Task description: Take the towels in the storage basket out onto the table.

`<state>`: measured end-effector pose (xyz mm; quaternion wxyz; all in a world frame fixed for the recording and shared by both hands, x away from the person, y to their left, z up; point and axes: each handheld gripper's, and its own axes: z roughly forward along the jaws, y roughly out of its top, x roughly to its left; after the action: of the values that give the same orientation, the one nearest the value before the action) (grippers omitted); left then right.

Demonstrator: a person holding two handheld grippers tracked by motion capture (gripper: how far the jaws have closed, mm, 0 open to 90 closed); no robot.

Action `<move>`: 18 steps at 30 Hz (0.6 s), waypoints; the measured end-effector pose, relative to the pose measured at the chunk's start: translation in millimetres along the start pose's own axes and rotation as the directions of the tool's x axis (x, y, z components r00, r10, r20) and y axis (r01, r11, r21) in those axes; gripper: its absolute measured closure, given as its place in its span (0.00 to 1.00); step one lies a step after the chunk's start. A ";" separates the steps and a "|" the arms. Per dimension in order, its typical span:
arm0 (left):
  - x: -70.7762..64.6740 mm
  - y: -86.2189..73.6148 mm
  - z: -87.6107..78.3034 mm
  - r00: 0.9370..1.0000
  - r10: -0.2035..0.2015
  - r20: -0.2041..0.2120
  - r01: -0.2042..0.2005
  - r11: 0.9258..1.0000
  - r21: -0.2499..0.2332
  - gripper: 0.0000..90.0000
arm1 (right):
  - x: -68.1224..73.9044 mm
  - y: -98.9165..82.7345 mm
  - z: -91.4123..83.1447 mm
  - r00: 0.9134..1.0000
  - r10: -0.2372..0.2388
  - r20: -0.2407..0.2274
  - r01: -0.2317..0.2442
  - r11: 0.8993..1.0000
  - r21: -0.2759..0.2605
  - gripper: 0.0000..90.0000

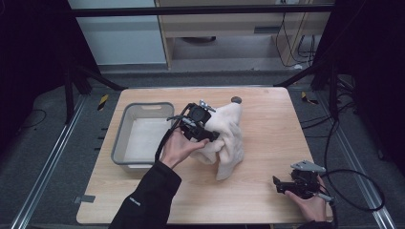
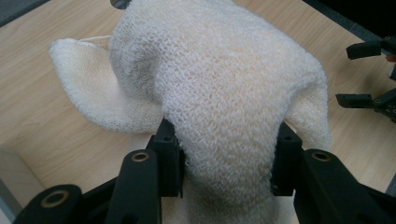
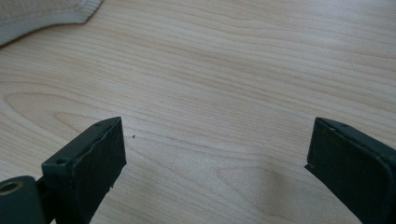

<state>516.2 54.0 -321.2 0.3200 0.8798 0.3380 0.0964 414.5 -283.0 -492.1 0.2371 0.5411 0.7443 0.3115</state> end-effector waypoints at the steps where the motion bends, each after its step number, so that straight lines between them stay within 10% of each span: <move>1: 0.1 -0.8 1.8 1.000 -0.002 0.003 0.002 1.000 0.001 0.62 | 0.0 -0.1 0.3 1.000 -0.002 -0.001 0.002 1.000 -0.001 0.05; 18: -6.1 -19.0 37.0 1.000 -0.015 0.018 0.015 1.000 0.018 0.59 | 0.1 -0.2 0.1 1.000 -0.001 -0.001 0.001 1.000 0.002 0.05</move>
<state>515.8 42.2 -361.6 0.3157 0.8810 0.3425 0.0830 414.4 -283.0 -492.3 0.2364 0.5408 0.7450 0.3109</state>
